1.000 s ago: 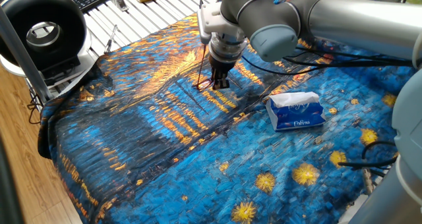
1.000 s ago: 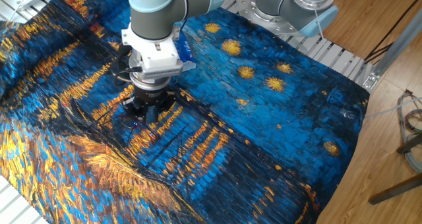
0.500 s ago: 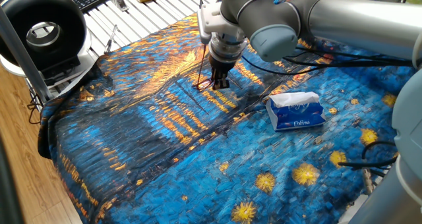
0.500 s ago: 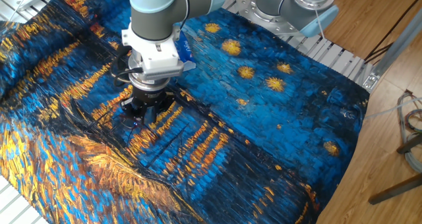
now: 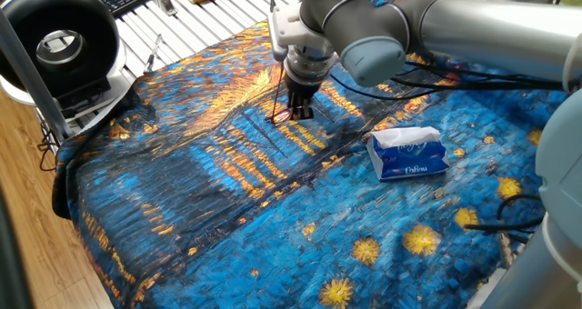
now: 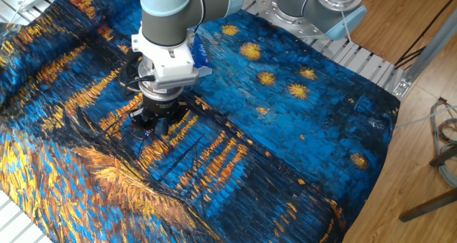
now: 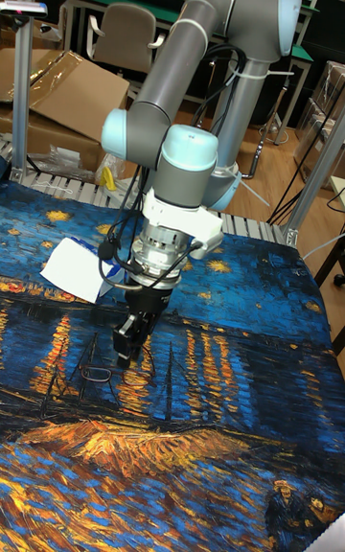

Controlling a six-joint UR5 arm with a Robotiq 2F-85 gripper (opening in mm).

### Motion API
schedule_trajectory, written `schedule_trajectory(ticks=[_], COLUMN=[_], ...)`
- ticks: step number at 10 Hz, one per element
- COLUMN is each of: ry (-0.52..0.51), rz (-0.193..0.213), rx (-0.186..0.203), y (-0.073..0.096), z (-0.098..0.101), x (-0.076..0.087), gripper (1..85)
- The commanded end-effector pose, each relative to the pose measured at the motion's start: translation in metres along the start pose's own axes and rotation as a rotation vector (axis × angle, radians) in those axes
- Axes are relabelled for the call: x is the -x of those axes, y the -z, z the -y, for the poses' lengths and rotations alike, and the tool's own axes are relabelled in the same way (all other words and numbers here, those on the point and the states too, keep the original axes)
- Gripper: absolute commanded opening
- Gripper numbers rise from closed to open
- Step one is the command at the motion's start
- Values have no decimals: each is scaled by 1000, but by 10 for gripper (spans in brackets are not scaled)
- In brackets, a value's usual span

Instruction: Unfold the leg of the glasses (with one hand)

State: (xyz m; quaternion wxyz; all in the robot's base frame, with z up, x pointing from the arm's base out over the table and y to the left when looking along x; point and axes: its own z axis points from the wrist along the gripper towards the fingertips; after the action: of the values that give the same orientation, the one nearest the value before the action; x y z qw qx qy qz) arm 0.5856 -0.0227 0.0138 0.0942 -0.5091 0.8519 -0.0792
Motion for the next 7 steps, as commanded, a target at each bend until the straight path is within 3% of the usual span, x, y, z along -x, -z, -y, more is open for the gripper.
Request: schedule_trajectory(ticks=[1, 7], ry=[-5, -6], rz=[15, 7], rx=[-1, -2], y=[-2, 1], z=[2, 3], x=[4, 2], gripper=[337, 347])
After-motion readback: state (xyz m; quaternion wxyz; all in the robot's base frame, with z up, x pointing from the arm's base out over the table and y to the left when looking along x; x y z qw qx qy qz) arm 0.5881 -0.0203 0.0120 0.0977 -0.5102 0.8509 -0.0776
